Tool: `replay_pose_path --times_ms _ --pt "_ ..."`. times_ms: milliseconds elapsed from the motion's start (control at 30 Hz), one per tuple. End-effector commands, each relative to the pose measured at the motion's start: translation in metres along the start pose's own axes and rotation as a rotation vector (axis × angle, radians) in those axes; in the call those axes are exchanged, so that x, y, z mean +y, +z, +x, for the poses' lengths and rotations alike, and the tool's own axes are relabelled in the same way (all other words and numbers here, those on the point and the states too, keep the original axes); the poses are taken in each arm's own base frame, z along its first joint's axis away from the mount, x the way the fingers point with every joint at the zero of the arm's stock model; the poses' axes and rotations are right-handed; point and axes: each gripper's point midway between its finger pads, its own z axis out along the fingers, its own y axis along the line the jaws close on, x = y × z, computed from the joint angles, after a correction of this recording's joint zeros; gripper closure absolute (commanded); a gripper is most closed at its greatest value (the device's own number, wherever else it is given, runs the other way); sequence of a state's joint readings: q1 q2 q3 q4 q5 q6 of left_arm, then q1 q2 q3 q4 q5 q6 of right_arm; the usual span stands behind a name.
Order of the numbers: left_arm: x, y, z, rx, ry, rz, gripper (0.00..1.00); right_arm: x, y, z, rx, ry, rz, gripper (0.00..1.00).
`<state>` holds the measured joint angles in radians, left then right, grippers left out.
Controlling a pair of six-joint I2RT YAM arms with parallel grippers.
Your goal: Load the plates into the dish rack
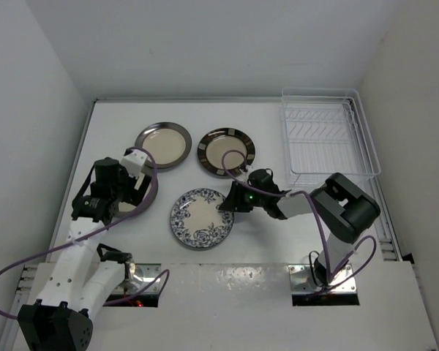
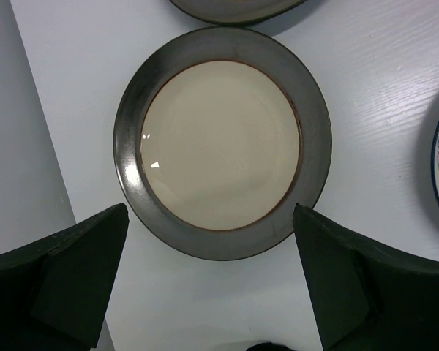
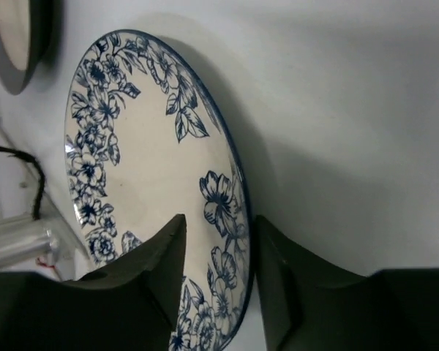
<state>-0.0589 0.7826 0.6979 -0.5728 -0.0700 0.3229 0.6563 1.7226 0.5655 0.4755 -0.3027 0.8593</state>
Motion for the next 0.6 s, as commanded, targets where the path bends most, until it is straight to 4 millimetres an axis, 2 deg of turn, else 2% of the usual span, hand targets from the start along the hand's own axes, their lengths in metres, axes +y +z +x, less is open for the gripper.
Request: replay_pose_path --times_ms 0,33,133,167,200,267,300,367,400,433,467,500,567 --pt "0.004 0.0 -0.011 -0.042 -0.022 -0.008 0.0 -0.007 0.003 0.037 0.103 0.063 -0.047 0.59" --pt "0.005 0.001 -0.013 -0.041 -0.022 -0.008 0.0 -0.01 0.003 0.04 0.117 0.067 -0.038 0.73" --pt "0.005 -0.001 -0.018 -0.054 -0.032 -0.003 0.0 -0.015 -0.004 0.035 0.098 0.074 -0.022 0.96" --pt "0.005 -0.001 -0.018 -0.054 -0.032 -0.003 0.0 -0.016 -0.007 0.032 0.09 0.067 -0.016 1.0" --pt "0.006 0.0 -0.02 -0.053 -0.032 -0.003 0.0 -0.02 -0.01 0.027 0.076 0.047 -0.007 1.0" --pt "0.005 0.002 -0.018 -0.044 -0.031 0.001 0.0 -0.01 -0.022 0.006 0.049 -0.074 0.0 1.0" --pt "0.007 0.0 -0.022 -0.054 -0.032 -0.003 0.0 0.0 -0.03 -0.01 0.058 -0.136 0.02 1.0" --pt "0.004 0.002 -0.022 -0.049 -0.04 0.009 0.0 0.031 -0.052 -0.045 -0.029 -0.251 -0.004 1.0" --pt "0.006 0.0 -0.026 -0.06 -0.041 0.005 0.0 0.053 -0.065 -0.081 -0.093 -0.309 0.007 1.0" --pt "0.008 0.001 -0.029 -0.06 -0.041 0.004 0.0 0.067 -0.081 -0.095 -0.137 -0.348 0.009 1.0" --pt "0.008 0.001 -0.029 -0.06 -0.041 0.004 0.0 0.075 -0.098 -0.119 -0.213 -0.423 0.036 1.0" --pt "0.011 -0.001 -0.037 -0.073 -0.042 -0.001 0.0 0.094 -0.125 -0.162 -0.317 -0.447 0.06 1.0" --pt "0.012 0.0 -0.039 -0.07 -0.041 0.0 0.0 0.105 -0.153 -0.196 -0.412 -0.51 0.098 1.0"
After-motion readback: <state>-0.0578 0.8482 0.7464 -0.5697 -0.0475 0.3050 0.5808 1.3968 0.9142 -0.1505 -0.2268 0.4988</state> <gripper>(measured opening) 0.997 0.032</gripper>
